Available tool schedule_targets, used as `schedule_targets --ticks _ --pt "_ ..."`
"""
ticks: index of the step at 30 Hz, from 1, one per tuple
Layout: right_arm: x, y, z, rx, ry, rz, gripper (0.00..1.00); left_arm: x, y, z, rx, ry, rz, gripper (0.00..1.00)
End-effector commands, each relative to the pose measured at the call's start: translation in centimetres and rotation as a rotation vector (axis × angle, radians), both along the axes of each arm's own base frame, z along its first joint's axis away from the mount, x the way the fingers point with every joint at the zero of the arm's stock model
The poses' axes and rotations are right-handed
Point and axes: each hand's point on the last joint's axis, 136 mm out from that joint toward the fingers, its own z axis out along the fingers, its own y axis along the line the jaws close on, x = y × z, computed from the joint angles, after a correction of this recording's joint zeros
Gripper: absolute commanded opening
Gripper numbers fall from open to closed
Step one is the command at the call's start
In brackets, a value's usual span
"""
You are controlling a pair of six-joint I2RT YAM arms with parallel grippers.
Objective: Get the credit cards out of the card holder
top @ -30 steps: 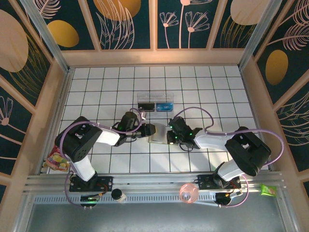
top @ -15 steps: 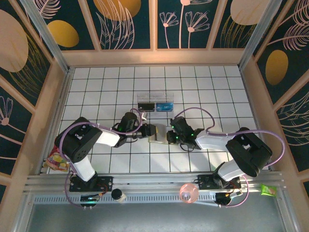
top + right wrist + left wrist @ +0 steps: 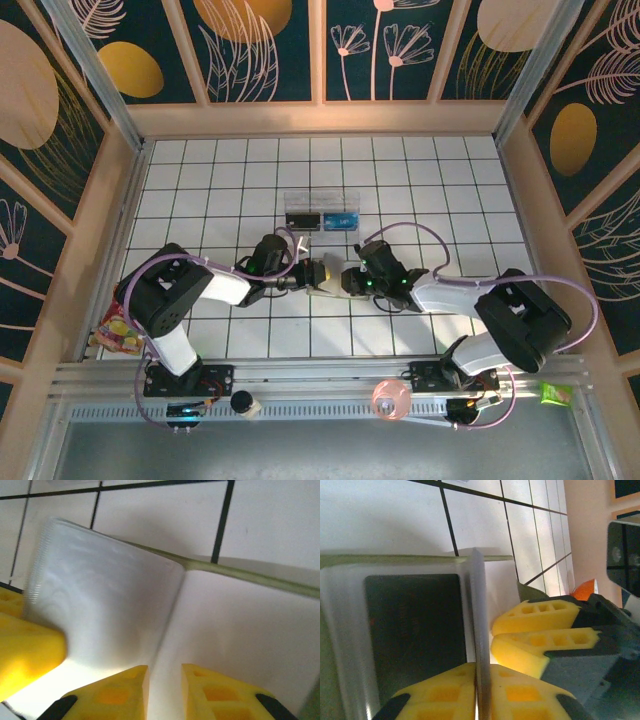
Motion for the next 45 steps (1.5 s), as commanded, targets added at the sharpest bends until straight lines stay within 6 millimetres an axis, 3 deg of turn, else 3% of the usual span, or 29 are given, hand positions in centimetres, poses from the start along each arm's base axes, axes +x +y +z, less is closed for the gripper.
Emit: schedule_targets --ticks 1,7,18,20,22,26,36,45 --pt "0.2 0.2 1.1 0.047 -0.025 0.008 0.25 0.2 -0.4 2.3 -0.039 -0.050 -0.003 0.09" --pt "0.4 1.4 1.3 0.080 -0.018 0.040 0.25 -0.2 0.7 2.1 -0.003 -0.041 0.029 0.00" --pt "1.3 3.4 0.7 0.062 -0.009 0.074 0.25 -1.6 3.4 0.8 0.114 -0.017 0.071 0.00" --pt "1.2 3.6 0.5 0.055 -0.006 0.077 0.25 -1.7 3.1 1.1 0.092 -0.018 0.059 0.18" --pt "1.2 3.6 0.4 0.052 -0.003 0.074 0.25 -1.6 2.7 1.8 0.065 -0.026 0.047 0.29" --pt "1.3 3.1 0.9 0.043 -0.016 0.057 0.26 -1.1 2.1 3.7 0.032 -0.063 0.039 0.38" --pt "1.0 1.1 0.6 0.036 -0.012 0.000 0.27 -1.2 0.2 5.5 -0.018 -0.097 -0.011 0.39" --pt "-0.1 -0.2 0.3 0.082 0.008 -0.023 0.31 -0.9 -0.4 3.6 0.012 -0.065 -0.008 0.36"
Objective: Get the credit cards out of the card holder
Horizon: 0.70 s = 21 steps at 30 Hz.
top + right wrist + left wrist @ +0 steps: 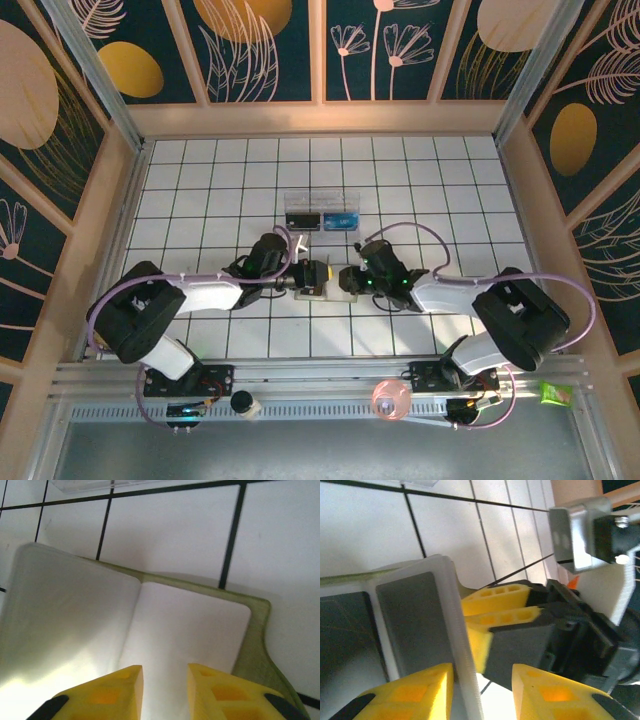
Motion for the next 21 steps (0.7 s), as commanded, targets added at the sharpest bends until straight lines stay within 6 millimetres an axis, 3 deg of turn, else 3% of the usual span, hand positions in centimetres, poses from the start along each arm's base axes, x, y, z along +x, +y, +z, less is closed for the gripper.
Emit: schedule_targets --ticks 1,6,9,14,21 --pt "-0.3 -0.3 0.4 0.044 -0.004 -0.008 0.31 0.4 -0.6 0.2 -0.010 -0.016 -0.003 0.36" --pt "-0.5 -0.5 0.0 0.068 0.012 -0.012 0.32 0.6 -0.5 -1.1 0.010 -0.004 0.004 0.39" --pt "-0.8 -0.3 0.6 0.110 0.000 0.003 0.39 0.6 -0.6 -1.1 0.008 -0.005 0.000 0.41" --pt "-1.4 0.4 1.7 0.170 -0.034 0.064 0.52 0.6 -0.6 0.0 -0.007 -0.027 -0.002 0.46" --pt "-1.0 -0.2 1.0 0.147 -0.014 0.026 0.53 0.4 -1.4 1.8 -0.039 -0.051 -0.025 0.47"
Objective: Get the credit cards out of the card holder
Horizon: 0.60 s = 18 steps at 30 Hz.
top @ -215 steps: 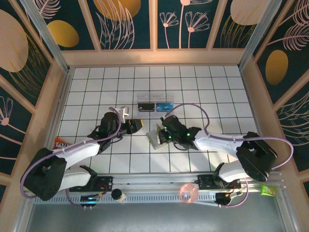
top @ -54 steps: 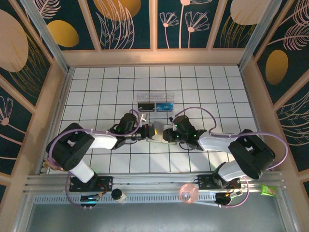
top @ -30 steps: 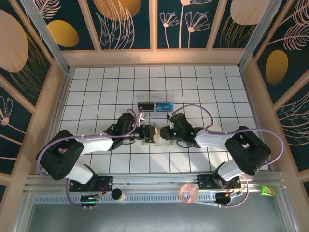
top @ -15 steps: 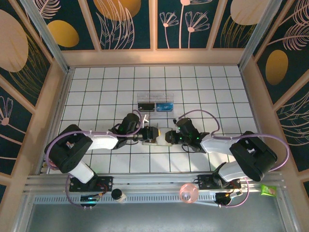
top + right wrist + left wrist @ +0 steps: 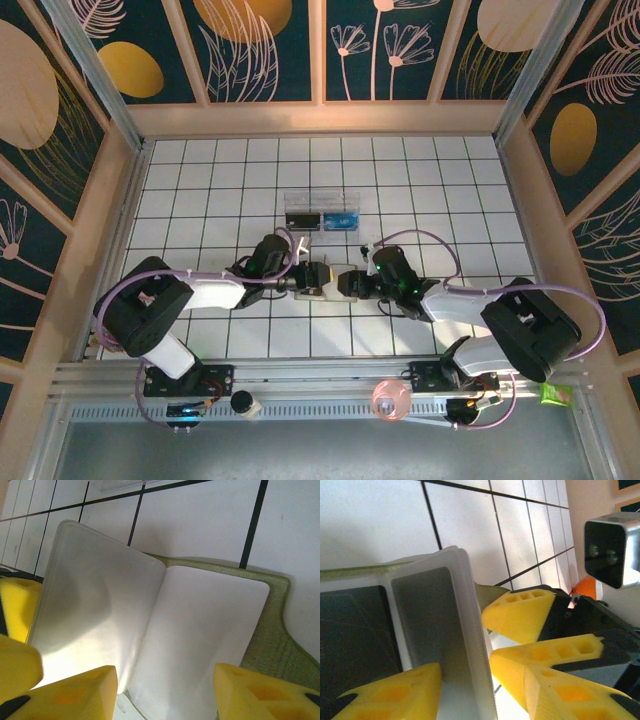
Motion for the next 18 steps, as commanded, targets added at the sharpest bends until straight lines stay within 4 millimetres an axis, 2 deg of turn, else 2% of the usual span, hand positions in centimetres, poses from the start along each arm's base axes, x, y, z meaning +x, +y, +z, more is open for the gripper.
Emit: schedule_targets --ticks 1,10,18 --pt "0.3 -0.5 -0.2 -0.001 0.005 -0.025 0.52 0.4 -1.4 2.9 -0.051 -0.067 -0.027 0.47" --pt "0.3 -2.1 -0.7 -0.010 0.019 -0.067 0.47 0.0 -2.8 2.5 -0.048 -0.055 -0.066 0.47" --pt "-0.1 -2.0 -0.3 0.012 0.014 -0.045 0.49 0.6 -2.5 1.6 -0.001 -0.062 -0.035 0.47"
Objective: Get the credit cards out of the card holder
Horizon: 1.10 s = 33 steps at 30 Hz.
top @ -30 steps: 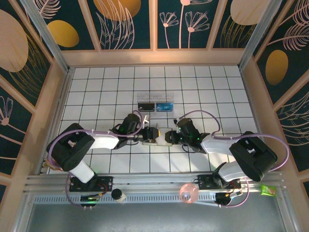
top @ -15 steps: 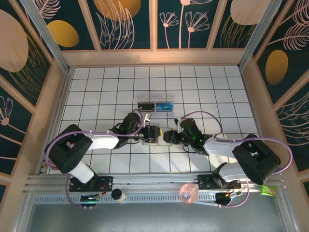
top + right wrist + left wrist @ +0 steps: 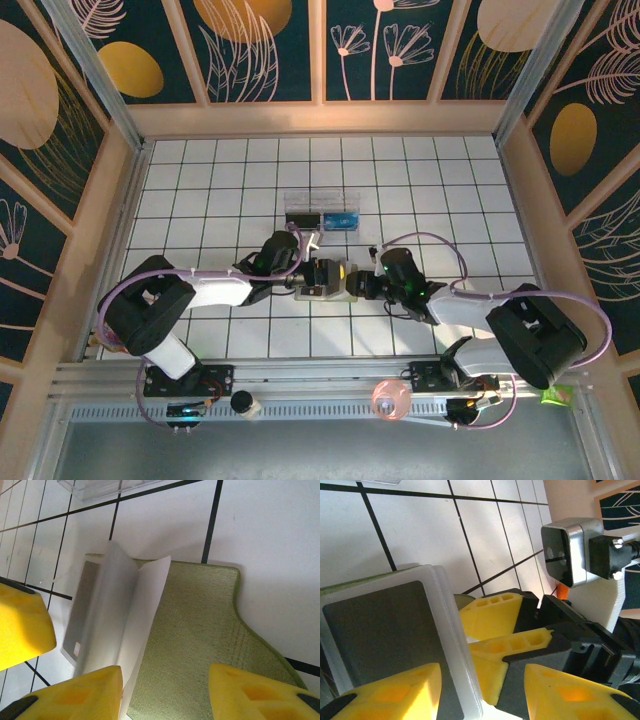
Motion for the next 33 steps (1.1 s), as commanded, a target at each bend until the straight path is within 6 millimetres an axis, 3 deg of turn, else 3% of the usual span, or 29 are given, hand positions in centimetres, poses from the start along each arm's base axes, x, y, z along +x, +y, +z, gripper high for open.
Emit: schedule_targets --ticks 1,7,14,23,33 --pt "-0.3 -0.2 0.1 0.013 0.005 0.004 0.49 0.6 -0.1 -0.2 0.027 -0.025 0.011 0.46" --pt "-0.3 -0.1 0.2 0.014 0.003 0.006 0.49 0.8 0.8 -0.2 0.067 -0.058 0.037 0.47" --pt "-0.1 0.1 0.4 0.016 0.001 0.006 0.49 2.0 2.0 0.3 0.175 -0.181 0.051 0.55" --pt "-0.1 0.3 0.5 0.015 0.001 0.011 0.49 3.3 0.9 1.1 0.190 -0.271 0.019 0.68" --pt "0.1 0.4 0.6 0.010 0.003 0.014 0.49 3.8 0.4 -1.4 0.290 -0.266 -0.005 0.67"
